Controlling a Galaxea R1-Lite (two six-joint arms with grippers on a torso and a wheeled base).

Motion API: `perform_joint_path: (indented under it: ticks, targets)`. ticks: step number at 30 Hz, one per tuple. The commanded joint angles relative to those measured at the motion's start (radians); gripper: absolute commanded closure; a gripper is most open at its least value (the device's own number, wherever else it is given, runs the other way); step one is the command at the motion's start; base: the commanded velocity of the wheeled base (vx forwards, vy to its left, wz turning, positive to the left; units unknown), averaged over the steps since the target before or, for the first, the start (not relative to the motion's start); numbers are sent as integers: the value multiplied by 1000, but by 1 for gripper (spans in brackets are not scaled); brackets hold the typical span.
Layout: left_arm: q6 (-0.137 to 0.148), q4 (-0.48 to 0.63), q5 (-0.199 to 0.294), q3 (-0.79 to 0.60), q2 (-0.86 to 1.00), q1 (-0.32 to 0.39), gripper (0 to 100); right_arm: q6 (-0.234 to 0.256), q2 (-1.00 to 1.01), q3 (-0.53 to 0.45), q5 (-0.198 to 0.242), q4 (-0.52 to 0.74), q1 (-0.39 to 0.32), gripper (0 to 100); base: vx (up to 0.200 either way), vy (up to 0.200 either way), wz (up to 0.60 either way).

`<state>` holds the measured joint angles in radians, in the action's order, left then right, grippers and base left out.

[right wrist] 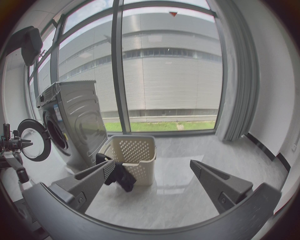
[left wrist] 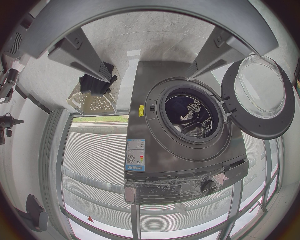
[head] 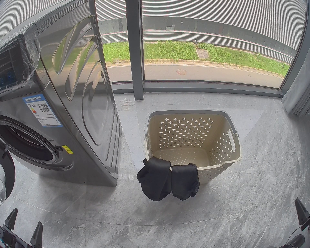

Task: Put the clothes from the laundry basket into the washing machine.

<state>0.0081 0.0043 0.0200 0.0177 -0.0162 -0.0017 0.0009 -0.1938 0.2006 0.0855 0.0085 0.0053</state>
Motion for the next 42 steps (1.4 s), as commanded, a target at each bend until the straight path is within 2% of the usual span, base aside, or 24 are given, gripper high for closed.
perform_joint_path:
  ticks: [1, 4, 5, 6, 7, 8, 9, 10, 11, 13, 15, 18, 19, 20, 21, 22, 26, 29, 32, 34, 42]
  targets:
    - [1, 0, 0, -15, 16, 0, 0, -79, -561, 13, 128, -94, 61, 0, 0, 0, 0]
    - [0, 0, 1, -15, 16, 0, 0, -73, -682, 16, 143, -183, 130, 0, 0, 0, 0]
    - [0, 0, 0, -15, 16, 0, 0, -48, -763, 20, 138, -245, 208, 0, 0, 0, 0]
    - [0, 0, 0, -15, 16, 0, 0, -48, -763, 20, 138, -245, 208, 0, 0, 0, 0]
    - [0, 0, 0, -15, 16, 0, 0, 16, -845, 34, 132, -294, 278, 0, 0, 0, 0]
    - [0, 0, 0, -15, 16, 0, 0, 50, -878, 43, 125, -314, 303, 0, 0, 0, 0]
    - [0, 0, 0, -15, 16, 0, 0, 50, -878, 43, 125, -314, 303, 0, 0, 0, 0]
    - [0, 0, 0, -15, 16, 0, 0, 108, -941, 63, 89, -338, 347, 0, 0, 0, 0]
    - [0, 0, 0, -15, 16, 0, 0, 136, -977, 74, 63, -348, 372, 0, 0, 0, 0]
    - [0, 0, 0, -15, 16, 0, 0, 157, -1036, 86, 25, -366, 395, 0, 0, 0, 0]
    - [0, 0, 0, -15, 16, 0, 0, 153, -1099, 92, 0, -400, 401, 0, 0, 0, 0]
    - [0, 0, 0, -15, 16, 0, 0, 160, -1188, 105, -13, -501, 440, 0, 0, 0, 0]
    - [0, 0, 0, -15, 16, 0, 0, 160, -1188, 105, -13, -501, 440, 0, 0, 0, 0]
    - [0, 0, 0, -15, 16, 0, 0, 169, -1251, 115, -21, -568, 456, 0, 0, 0, 0]
    - [0, 0, 0, -15, 16, 0, 0, 169, -1251, 115, -21, -568, 456, 0, 0, 0, 0]
    - [0, 0, 0, -15, 16, 0, 0, 183, -1322, 120, -40, -621, 463, 0, 0, 0, 0]
    - [0, 2, 0, -15, 16, 0, 0, 189, -1423, 131, -75, -700, 486, 0, 0, 0, 0]
    - [-2, 2, 0, -15, 16, 0, 0, 229, -1527, 155, -89, -777, 519, 0, 0, 0, 0]
    - [0, 2, 0, -15, 16, 0, 0, 291, -1606, 198, -99, -805, 547, 0, 0, 0, 0]
    - [0, 2, 0, -15, 16, 0, 0, 309, -1645, 230, -116, -808, 561, 0, 0, 0, 0]
    - [0, 2, 0, -15, 16, 0, 0, 320, -1767, 333, -138, -814, 575, 0, 0, 0, 0]
